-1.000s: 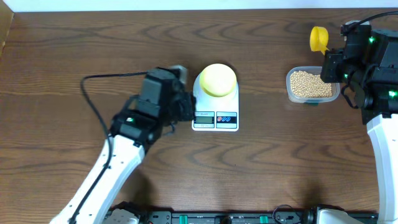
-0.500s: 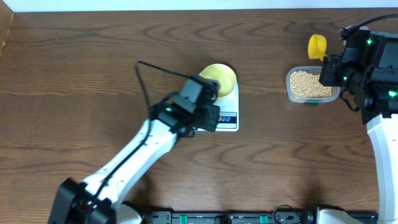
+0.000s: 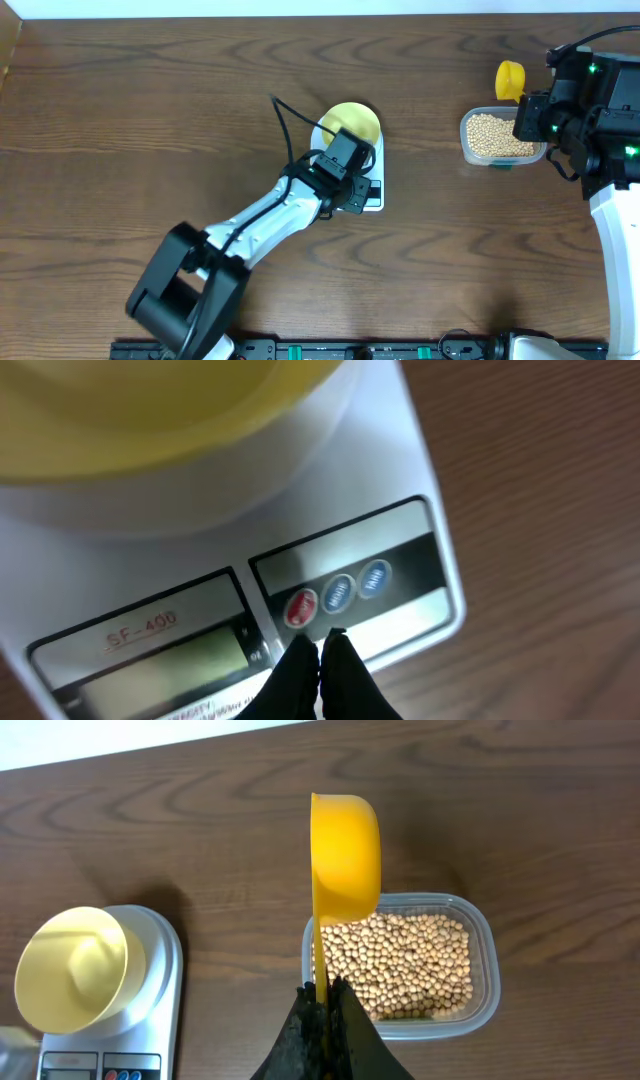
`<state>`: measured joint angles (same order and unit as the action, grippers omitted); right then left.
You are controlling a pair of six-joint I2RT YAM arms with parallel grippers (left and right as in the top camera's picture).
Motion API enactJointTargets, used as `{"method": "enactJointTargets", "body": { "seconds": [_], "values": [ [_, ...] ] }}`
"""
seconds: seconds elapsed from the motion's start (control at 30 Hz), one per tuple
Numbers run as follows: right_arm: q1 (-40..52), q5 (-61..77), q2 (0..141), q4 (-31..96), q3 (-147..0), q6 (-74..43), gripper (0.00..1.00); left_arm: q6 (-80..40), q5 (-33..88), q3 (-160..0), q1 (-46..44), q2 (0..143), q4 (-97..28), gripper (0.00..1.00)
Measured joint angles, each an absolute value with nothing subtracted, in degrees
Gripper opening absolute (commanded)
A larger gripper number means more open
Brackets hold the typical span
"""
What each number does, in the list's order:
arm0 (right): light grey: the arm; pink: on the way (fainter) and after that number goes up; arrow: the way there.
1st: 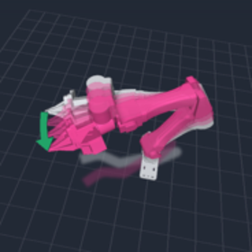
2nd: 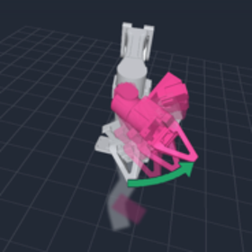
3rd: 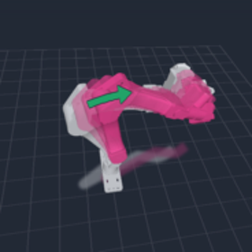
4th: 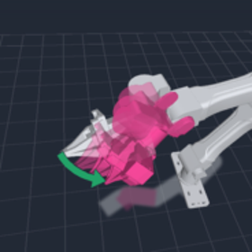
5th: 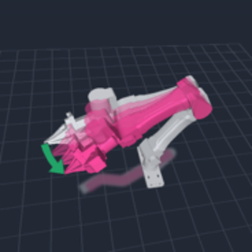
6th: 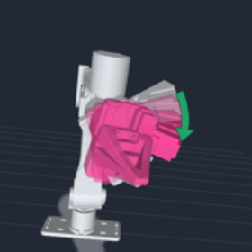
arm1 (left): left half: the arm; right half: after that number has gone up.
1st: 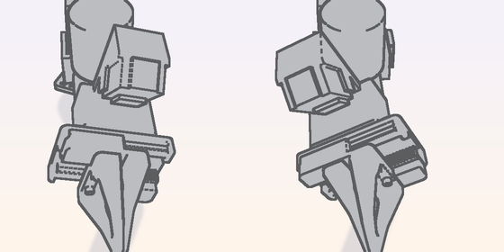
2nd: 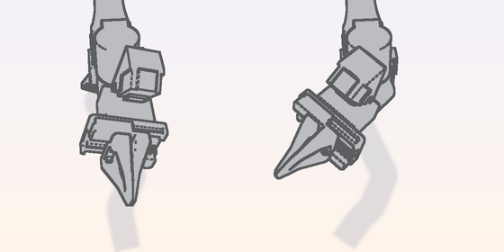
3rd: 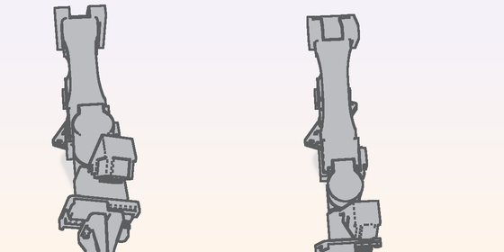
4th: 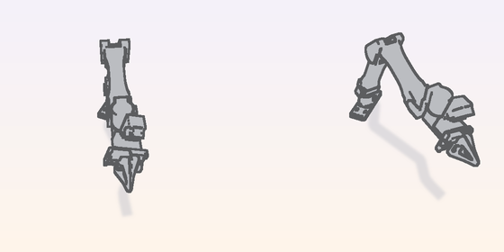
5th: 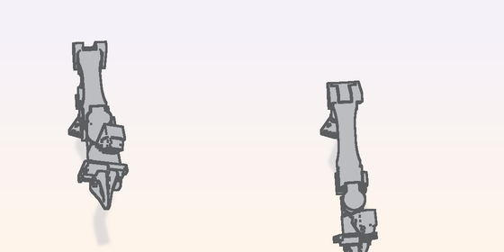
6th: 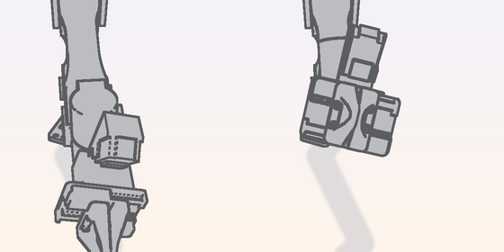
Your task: Scoop item into bowl and weigh 50g on scale
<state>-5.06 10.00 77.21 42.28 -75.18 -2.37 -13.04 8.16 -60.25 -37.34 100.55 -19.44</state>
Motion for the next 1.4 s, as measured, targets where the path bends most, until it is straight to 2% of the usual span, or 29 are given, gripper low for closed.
{"method": "enactJointTargets", "body": {
  "seconds": [1.4],
  "values": [
    [-5.1,10.0,77.2,42.6,-75.2,-2.4,0.01,-13.5,6.4,-60.2,-37.3,104.7,-15.5,0.07]
  ]
}}
